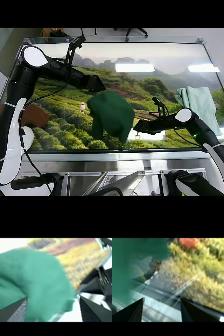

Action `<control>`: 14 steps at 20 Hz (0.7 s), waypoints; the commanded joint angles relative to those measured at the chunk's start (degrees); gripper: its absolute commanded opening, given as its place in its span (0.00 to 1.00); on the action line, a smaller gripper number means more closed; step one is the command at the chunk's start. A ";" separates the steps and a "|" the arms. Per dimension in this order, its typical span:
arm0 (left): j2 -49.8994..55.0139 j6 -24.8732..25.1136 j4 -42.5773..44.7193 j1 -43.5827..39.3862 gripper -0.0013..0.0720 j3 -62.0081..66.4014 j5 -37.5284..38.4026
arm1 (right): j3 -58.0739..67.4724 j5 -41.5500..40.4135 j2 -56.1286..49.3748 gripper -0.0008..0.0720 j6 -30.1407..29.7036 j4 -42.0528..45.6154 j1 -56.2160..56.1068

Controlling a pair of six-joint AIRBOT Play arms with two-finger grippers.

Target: Fold the shirts.

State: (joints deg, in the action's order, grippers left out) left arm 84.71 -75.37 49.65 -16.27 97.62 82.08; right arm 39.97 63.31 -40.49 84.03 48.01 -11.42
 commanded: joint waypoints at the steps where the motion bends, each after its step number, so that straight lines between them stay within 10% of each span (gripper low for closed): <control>1: -0.63 -5.40 0.35 1.36 0.96 -0.66 9.07 | 1.14 2.03 0.24 0.71 -0.28 3.69 0.09; 6: -11.80 -6.14 5.11 3.43 0.90 -26.73 6.12 | 1.86 1.49 -0.57 0.71 -0.31 8.48 4.24; 14: -23.21 -6.10 8.68 0.37 0.90 -66.60 -28.13 | 1.81 1.53 -11.85 0.71 -10.40 1.66 6.93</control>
State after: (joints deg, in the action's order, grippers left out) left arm 63.40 -81.45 57.47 -14.63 40.82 67.46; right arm 41.74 64.64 -47.72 79.13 54.63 -4.89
